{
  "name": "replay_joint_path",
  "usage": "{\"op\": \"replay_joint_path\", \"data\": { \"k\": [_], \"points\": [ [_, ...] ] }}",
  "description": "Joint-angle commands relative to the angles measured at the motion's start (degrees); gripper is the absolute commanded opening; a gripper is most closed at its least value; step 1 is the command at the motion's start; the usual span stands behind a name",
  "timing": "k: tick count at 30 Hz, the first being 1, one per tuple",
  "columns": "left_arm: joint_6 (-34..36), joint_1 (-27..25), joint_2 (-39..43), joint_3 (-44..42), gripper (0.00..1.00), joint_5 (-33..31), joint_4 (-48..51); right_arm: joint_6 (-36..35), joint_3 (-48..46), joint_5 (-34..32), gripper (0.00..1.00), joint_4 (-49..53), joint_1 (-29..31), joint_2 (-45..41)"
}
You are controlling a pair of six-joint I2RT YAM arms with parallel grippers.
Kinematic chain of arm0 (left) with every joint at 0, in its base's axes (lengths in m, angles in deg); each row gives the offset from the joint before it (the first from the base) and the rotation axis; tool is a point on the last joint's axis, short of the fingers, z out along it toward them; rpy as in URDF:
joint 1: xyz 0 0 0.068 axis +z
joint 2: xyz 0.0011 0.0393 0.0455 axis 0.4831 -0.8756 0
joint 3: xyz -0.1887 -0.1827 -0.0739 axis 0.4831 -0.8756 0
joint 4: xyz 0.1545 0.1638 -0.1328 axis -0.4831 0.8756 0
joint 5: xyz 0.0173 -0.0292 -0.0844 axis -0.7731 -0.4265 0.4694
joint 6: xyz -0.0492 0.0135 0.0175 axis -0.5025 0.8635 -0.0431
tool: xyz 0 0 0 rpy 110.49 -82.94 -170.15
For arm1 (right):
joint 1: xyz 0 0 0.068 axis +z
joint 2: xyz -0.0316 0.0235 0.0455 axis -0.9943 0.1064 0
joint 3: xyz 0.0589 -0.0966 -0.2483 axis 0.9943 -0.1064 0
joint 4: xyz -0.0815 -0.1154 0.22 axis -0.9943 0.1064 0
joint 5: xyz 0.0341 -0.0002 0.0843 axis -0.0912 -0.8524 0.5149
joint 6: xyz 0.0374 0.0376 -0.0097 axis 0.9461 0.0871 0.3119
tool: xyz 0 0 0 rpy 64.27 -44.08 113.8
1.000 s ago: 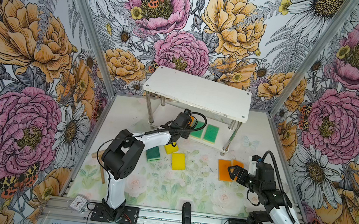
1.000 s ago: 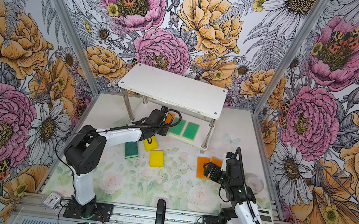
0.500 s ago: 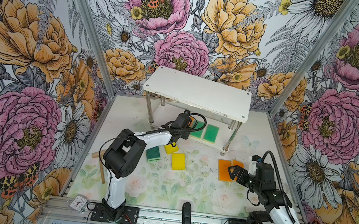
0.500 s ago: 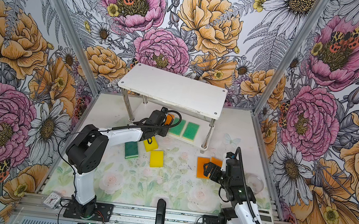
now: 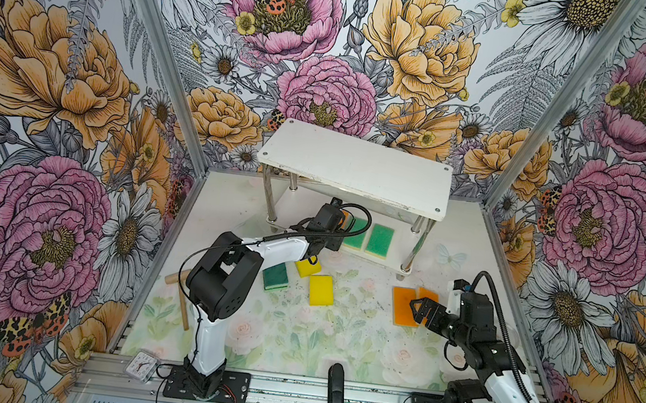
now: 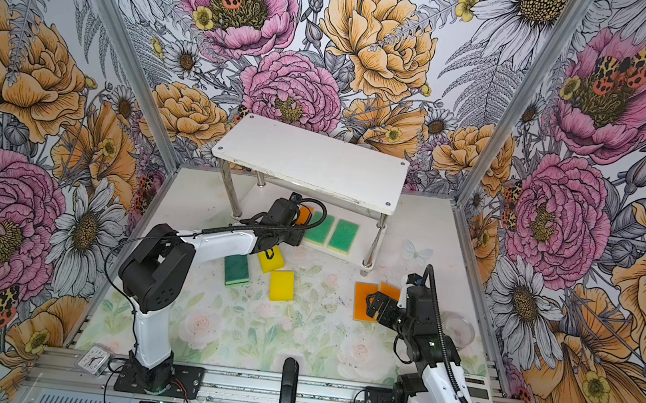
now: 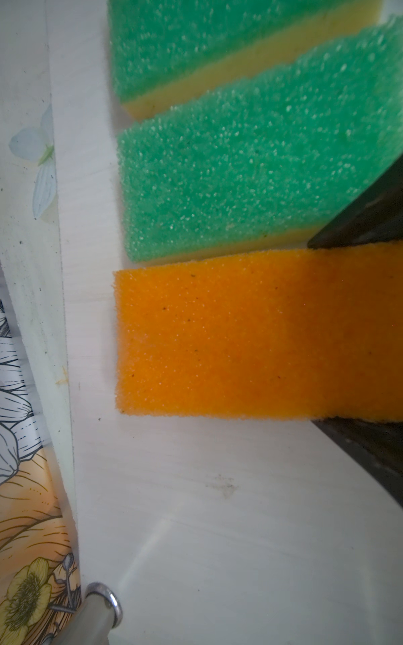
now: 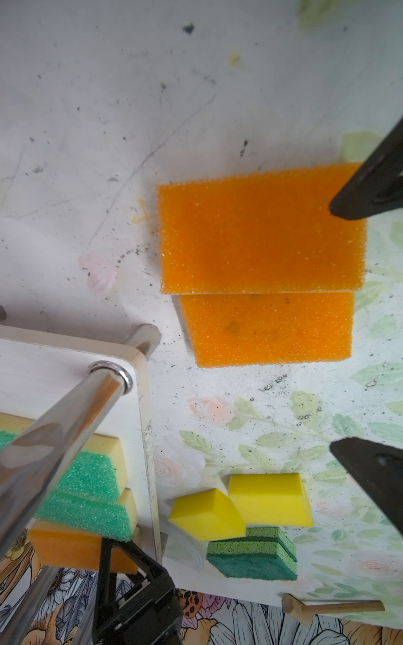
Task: Place and organize the cleaning sponges onto the shelf
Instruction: 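Lower the orange sponge beside the green sponges on the shelf, then open the left gripper and lift it away from the shelf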
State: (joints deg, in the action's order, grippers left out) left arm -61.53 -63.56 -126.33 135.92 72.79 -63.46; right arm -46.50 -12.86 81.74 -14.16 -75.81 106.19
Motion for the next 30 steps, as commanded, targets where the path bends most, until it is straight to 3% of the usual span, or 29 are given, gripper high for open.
{"op": "replay_joint_path", "data": {
  "k": [1, 20, 30],
  "points": [
    [-0.84, 0.48, 0.22, 1.04, 0.73, -1.05, -0.23, -1.09, 1.27, -1.04, 1.0, -0.73, 0.44, -0.48],
    [-2.22, 0.39, 5.23, -3.6, 0.74, -1.91, -3.36, -0.6, 1.19, -0.59, 1.0, -0.72, 0.41, -1.41],
    [-4.4, -1.57, 13.12, -9.59, 0.75, -3.42, -3.73, -0.26, 1.49, 0.45, 1.0, -0.83, 0.45, -1.36]
  ]
}}
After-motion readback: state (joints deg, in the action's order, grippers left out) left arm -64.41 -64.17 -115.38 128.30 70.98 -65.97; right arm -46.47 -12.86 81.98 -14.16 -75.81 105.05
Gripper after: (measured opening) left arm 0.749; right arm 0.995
